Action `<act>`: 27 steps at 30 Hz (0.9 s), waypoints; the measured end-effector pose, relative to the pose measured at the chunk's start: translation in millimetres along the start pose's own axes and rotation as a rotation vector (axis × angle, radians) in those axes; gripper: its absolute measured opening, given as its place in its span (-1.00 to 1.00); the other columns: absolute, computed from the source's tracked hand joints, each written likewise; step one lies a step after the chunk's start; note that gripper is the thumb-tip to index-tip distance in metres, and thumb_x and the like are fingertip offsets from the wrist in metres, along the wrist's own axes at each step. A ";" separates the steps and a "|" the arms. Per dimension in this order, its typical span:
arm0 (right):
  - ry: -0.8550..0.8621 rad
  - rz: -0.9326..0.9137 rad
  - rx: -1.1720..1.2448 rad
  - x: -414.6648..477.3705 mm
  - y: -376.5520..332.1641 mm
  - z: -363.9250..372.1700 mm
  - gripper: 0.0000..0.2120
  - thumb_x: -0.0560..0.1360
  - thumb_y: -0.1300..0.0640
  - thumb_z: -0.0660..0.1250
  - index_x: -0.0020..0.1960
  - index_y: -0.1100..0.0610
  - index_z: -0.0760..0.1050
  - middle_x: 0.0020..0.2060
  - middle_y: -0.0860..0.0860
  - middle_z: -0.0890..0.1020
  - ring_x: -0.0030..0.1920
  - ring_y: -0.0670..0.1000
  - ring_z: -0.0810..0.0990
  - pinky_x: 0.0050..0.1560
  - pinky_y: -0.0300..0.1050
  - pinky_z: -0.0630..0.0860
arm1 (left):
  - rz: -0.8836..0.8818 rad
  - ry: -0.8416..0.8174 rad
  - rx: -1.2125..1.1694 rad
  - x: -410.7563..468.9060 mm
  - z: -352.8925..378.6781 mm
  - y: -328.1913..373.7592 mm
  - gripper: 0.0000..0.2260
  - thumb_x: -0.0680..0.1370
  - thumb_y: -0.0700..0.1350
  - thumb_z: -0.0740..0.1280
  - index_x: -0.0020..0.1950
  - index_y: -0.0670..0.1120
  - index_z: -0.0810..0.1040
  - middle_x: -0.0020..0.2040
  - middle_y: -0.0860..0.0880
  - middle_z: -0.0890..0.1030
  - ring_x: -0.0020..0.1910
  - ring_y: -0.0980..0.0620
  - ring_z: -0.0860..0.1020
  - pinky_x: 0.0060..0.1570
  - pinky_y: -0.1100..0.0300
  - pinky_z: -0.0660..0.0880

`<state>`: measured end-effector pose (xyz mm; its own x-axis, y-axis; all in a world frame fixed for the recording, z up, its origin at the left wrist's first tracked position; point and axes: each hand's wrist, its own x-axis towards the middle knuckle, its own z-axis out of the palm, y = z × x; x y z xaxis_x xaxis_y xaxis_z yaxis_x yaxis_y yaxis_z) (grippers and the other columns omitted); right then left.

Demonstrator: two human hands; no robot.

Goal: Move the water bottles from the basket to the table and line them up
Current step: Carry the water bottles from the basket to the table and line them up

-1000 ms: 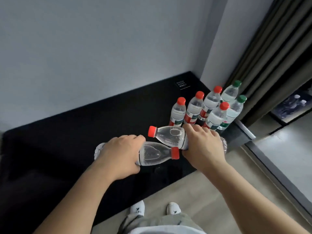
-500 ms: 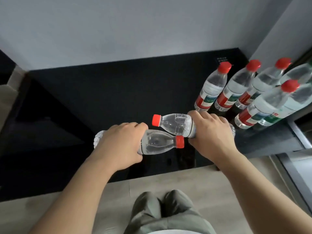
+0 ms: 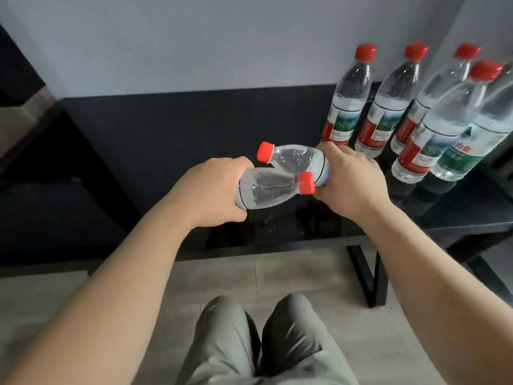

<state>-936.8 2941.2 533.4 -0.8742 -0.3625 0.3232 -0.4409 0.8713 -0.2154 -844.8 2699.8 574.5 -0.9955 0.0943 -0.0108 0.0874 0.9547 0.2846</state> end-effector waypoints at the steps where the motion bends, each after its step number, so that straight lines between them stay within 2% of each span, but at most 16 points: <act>1: 0.001 0.019 0.047 -0.2 0.4 -5.6 -0.43 0.33 -0.02 0.54 0.27 -0.01 0.44 0.05 0.00 0.62 0.06 0.21 0.61 0.03 0.12 0.49 | -0.002 0.021 -0.059 0.4 -2.4 3.5 -0.55 0.33 -0.10 0.55 0.12 0.15 0.46 -0.07 0.16 0.53 -0.14 0.09 0.53 -0.26 0.15 0.49; 5: -0.009 0.107 0.267 1.7 3.7 -22.6 -0.42 0.32 0.05 0.55 0.29 -0.03 0.45 0.06 -0.05 0.63 0.06 0.10 0.61 0.03 0.10 0.58 | -0.010 0.149 -0.318 9.0 -4.2 13.7 -0.51 0.33 -0.11 0.58 0.18 0.14 0.50 -0.04 0.17 0.58 -0.08 0.09 0.58 -0.21 0.17 0.53; 8: 0.016 0.231 0.578 2.9 9.5 -29.8 -0.43 0.32 0.10 0.62 0.25 -0.01 0.48 0.00 -0.11 0.65 0.03 0.00 0.63 0.04 0.01 0.59 | -0.058 0.244 -0.479 16.2 0.7 22.2 -0.50 0.34 -0.04 0.61 0.19 0.15 0.50 0.01 0.18 0.60 -0.03 0.13 0.60 -0.11 0.20 0.56; 10: 0.028 0.312 0.815 1.8 14.3 -28.7 -0.43 0.29 0.11 0.66 0.23 0.00 0.52 0.00 -0.11 0.69 0.03 -0.05 0.67 0.11 -0.04 0.60 | -0.075 0.286 -0.658 20.2 8.5 27.3 -0.54 0.36 -0.08 0.62 0.17 0.13 0.53 0.01 0.15 0.64 0.02 0.09 0.63 -0.01 0.16 0.59; 14: -0.005 0.416 1.186 -5.9 22.4 -14.6 -0.38 0.19 0.04 0.67 0.21 0.00 0.57 0.03 0.00 0.74 0.07 0.07 0.73 0.21 0.23 0.62 | -0.130 0.377 -0.926 29.0 26.0 37.3 -0.62 0.37 -0.17 0.61 0.12 0.02 0.59 -0.01 0.01 0.69 0.01 -0.03 0.69 0.06 -0.01 0.65; 17: 0.030 0.427 1.271 -13.1 22.7 -6.5 -0.32 0.16 0.01 0.67 0.25 0.01 0.57 0.07 0.03 0.73 0.11 0.12 0.72 0.25 0.30 0.58 | -0.154 0.431 -1.021 34.4 37.4 42.5 -0.63 0.38 -0.20 0.61 0.11 -0.01 0.59 -0.05 0.00 0.70 -0.04 0.03 0.70 -0.03 0.09 0.65; 21: 0.068 0.413 1.243 -17.6 21.3 -2.6 -0.34 0.20 0.04 0.66 0.26 -0.03 0.54 0.08 -0.02 0.73 0.12 0.06 0.71 0.25 0.24 0.59 | -0.151 0.437 -1.021 38.5 49.6 48.4 -0.62 0.38 -0.21 0.61 0.12 -0.01 0.59 -0.07 0.03 0.70 -0.07 0.11 0.69 -0.13 0.24 0.60; 23: 0.072 0.387 1.204 -18.5 20.1 -0.1 -0.35 0.22 0.04 0.67 0.26 -0.04 0.54 0.08 -0.04 0.72 0.12 0.03 0.70 0.23 0.20 0.61 | -0.149 0.453 -1.018 40.9 55.7 49.2 -0.61 0.37 -0.20 0.61 0.12 0.02 0.58 -0.05 0.04 0.70 -0.05 0.10 0.69 -0.11 0.23 0.60; 27: 0.097 0.334 1.149 -20.4 20.6 8.0 -0.45 0.34 0.18 0.65 0.25 -0.04 0.52 0.04 -0.08 0.71 0.07 -0.08 0.69 0.17 0.00 0.63 | -0.171 0.503 -1.007 45.2 65.3 50.9 -0.57 0.36 -0.14 0.62 0.16 0.05 0.57 -0.01 0.07 0.68 -0.02 0.13 0.68 -0.05 0.19 0.61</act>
<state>-929.7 2963.9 515.0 -0.9827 -0.1053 0.1520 -0.1622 0.0953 -0.9822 -883.0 2771.0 525.9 -0.9134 -0.3560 0.1972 0.1049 0.2623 0.9593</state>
